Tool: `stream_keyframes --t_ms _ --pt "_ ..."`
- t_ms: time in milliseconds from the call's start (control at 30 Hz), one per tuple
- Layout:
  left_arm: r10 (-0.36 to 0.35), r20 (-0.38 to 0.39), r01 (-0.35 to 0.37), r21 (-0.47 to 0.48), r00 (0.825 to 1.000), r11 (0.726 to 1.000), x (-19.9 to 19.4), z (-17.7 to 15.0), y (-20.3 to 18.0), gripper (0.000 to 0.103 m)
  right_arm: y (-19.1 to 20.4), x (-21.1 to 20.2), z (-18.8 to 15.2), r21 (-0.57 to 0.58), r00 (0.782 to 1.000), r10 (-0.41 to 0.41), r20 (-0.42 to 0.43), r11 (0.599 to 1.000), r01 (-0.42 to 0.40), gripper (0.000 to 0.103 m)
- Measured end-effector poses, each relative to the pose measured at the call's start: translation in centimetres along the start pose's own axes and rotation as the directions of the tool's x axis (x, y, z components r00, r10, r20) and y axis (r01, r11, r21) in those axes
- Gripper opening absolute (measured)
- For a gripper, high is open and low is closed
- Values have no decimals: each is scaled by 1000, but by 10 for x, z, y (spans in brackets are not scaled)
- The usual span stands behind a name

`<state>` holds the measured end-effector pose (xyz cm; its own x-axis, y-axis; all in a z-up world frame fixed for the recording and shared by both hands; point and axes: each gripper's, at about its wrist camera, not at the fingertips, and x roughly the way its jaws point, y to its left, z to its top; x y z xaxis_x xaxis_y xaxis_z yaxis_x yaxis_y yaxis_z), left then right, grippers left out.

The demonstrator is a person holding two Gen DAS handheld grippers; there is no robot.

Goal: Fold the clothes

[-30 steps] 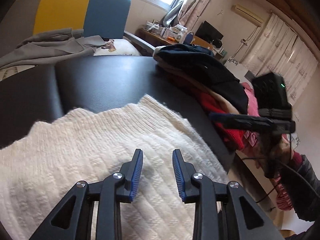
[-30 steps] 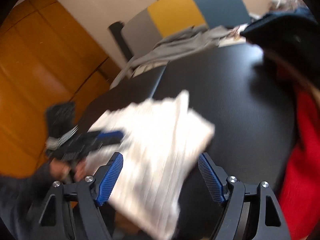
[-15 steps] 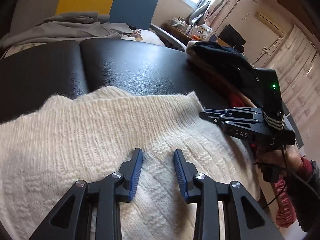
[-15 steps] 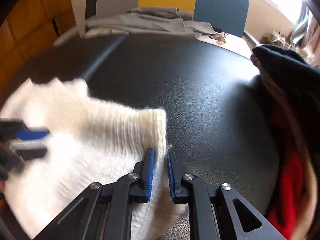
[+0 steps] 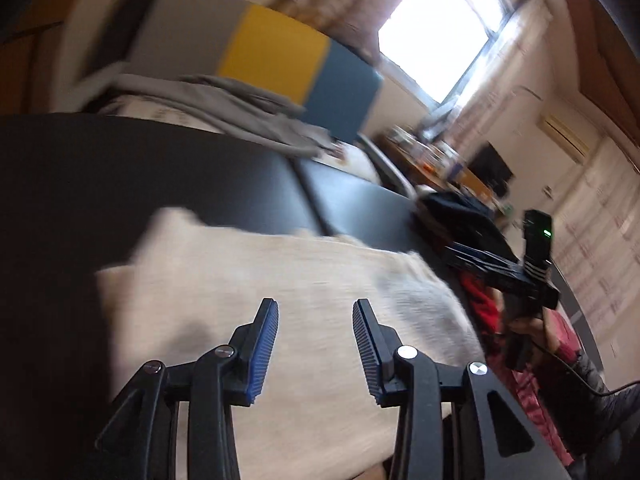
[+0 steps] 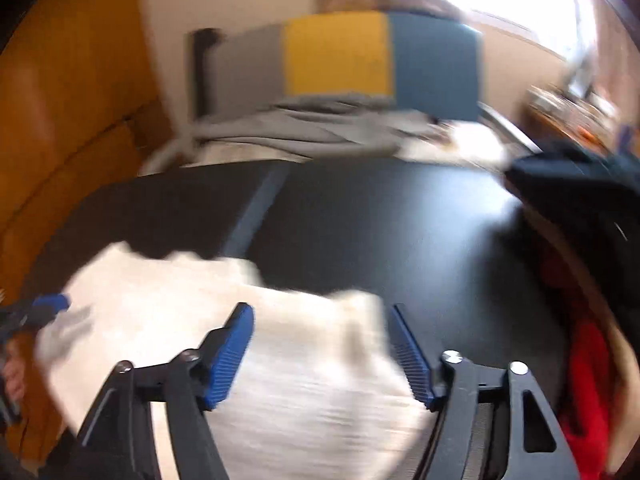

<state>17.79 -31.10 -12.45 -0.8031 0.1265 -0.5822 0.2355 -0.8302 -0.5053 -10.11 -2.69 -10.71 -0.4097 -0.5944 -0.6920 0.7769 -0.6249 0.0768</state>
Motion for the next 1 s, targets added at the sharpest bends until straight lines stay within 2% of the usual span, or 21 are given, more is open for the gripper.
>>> stream_keyframes --t_ms 100,167,300,367,467,567,667,733,767,800,867,967,1000 --pt "-38 26 41 -125 999 991 -39 -15 53 44 64 15 14 -149 993 108 -54 982 -115 73" --pt "-64 12 65 -174 998 983 -51 -28 76 45 105 29 18 -204 975 194 -112 955 -214 73" --pt "-130 -75 115 -183 989 976 -44 -56 88 45 156 64 11 -215 943 241 -228 932 -290 73" --pt "-153 -109 132 -175 982 976 -34 -63 87 45 160 81 6 -172 932 255 -258 937 -304 73" --pt "-187 -148 161 -174 971 972 -20 -66 89 45 155 100 -1 -119 930 248 -271 950 -289 73" --pt "-267 -157 237 -187 951 953 -14 -63 90 45 143 106 -5 -66 927 273 -256 952 -299 74" --pt "-305 -208 267 -190 929 945 -8 -63 90 43 136 110 -8 -12 922 309 -234 947 -321 74" --pt "-313 -264 278 -165 912 946 -2 -67 82 29 136 112 -7 6 917 331 -222 941 -338 75" --pt "-289 -291 263 -127 912 956 -3 -70 76 7 138 112 -6 3 916 337 -215 939 -345 76" --pt "-271 -317 253 -97 909 963 -4 -73 71 6 140 111 -6 -4 916 342 -209 936 -351 77" --pt "-265 -358 247 -94 895 964 -5 -87 70 5 142 111 -8 -21 917 345 -201 934 -356 78" --pt "-287 -386 228 -192 877 955 3 -113 87 5 147 113 -12 -37 920 346 -185 933 -358 79" --pt "-293 -372 227 -213 881 950 2 -115 89 5 149 113 -13 -45 921 343 -184 933 -356 79"
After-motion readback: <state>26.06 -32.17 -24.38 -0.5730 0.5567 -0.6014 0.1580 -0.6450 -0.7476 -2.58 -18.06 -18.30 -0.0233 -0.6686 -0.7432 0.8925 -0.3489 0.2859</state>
